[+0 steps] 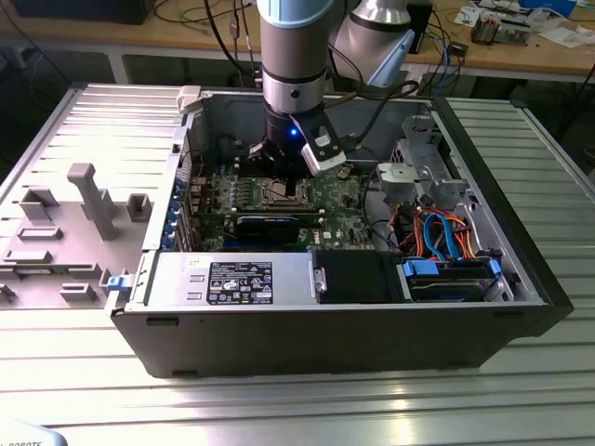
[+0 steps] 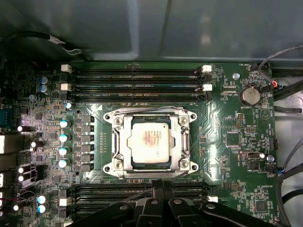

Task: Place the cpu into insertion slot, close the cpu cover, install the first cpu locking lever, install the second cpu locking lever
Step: 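Install the second cpu locking lever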

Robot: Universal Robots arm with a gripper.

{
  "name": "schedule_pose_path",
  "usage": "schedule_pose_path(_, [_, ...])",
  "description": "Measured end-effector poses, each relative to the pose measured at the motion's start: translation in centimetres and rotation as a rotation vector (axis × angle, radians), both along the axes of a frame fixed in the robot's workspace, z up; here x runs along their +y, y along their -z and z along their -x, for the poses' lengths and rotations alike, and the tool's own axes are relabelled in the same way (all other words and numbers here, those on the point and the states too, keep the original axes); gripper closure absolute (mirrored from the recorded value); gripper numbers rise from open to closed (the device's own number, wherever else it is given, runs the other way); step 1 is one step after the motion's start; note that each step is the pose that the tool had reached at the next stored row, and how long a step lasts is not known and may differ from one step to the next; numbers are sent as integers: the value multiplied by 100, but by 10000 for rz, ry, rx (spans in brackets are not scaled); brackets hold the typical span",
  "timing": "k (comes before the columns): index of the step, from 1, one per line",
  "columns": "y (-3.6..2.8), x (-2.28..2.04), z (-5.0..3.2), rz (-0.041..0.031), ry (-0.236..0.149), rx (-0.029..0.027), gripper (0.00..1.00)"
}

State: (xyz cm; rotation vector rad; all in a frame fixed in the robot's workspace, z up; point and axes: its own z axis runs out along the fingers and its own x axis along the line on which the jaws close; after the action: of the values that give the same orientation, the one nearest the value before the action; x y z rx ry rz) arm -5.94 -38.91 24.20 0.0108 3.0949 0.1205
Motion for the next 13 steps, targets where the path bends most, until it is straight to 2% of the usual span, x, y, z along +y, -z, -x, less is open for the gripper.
schedule_pose_path(4, [0,-2,0,-2,0,1,89])
schedule_pose_path(5, [-1,-15,1,-104,-2,19,89])
schedule_pose_path(6, [0,-25,6,-335,0,26,89])
schedule_pose_path(7, [1,-41,6,-442,0,68,89])
schedule_pose_path(8, [1,-47,6,-498,2,180,89])
schedule_pose_path(9, [1,-59,7,-517,4,248,89])
schedule_pose_path(10, [5,-68,7,-519,6,345,89])
schedule_pose_path(11, [7,-87,6,-519,9,466,89])
schedule_pose_path(13, [10,-100,8,-520,10,508,89])
